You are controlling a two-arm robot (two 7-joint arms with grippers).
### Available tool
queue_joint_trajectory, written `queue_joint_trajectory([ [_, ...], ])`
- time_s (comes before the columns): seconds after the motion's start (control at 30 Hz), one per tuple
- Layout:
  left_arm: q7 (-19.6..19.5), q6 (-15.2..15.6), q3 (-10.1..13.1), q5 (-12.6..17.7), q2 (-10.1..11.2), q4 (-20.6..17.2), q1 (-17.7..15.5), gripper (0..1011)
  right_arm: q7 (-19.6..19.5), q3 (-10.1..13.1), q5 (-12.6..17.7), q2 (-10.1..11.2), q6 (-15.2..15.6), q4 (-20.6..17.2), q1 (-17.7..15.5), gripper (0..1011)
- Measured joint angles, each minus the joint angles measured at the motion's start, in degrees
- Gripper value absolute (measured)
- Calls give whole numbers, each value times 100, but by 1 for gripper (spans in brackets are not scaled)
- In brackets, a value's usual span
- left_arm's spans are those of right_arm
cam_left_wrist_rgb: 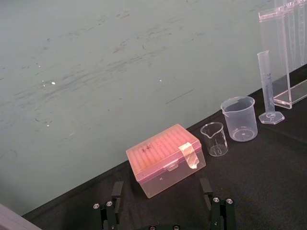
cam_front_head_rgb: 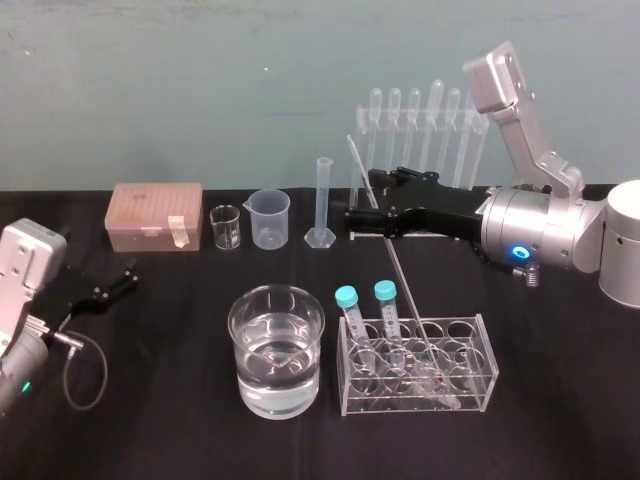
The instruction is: Hold the thermometer with one hand and immerse one end into the beaker, then reinsert it into the test tube rack.
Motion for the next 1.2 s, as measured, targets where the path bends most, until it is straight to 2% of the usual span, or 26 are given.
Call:
queue_joint_trajectory([
  [0.13, 0, 0, 0, 0, 0, 0, 0, 1008, 0, 2, 5, -2, 5, 3, 1, 811],
  [0.17, 0, 0, 0, 0, 0, 0, 0, 1008, 0, 3, 5, -3, 6, 4, 2, 750],
  [0.27, 0, 0, 0, 0, 0, 0, 0, 1008, 1, 5, 8, -4, 11, 7, 3, 692],
  [0.33, 0, 0, 0, 0, 0, 0, 0, 1008, 1, 6, 9, -5, 12, 7, 4, 609],
  [0.4, 0, 0, 0, 0, 0, 0, 0, 1008, 1, 6, 9, -5, 13, 8, 4, 570],
  [0.5, 0, 0, 0, 0, 0, 0, 0, 1008, 1, 6, 11, -6, 16, 9, 5, 426],
  [0.63, 0, 0, 0, 0, 0, 0, 0, 1008, 1, 6, 12, -6, 18, 10, 5, 343],
  [0.77, 0, 0, 0, 0, 0, 0, 0, 1008, 1, 6, 15, -7, 20, 10, 5, 188],
  [0.87, 0, 0, 0, 0, 0, 0, 0, 1008, 1, 6, 16, -7, 20, 9, 5, 136],
  [0.9, 0, 0, 0, 0, 0, 0, 0, 1008, 2, 6, 18, -7, 20, 9, 5, 84],
  [1.2, 0, 0, 0, 0, 0, 0, 0, 1008, -1, 25, 38, -13, -7, -3, -18, 56],
])
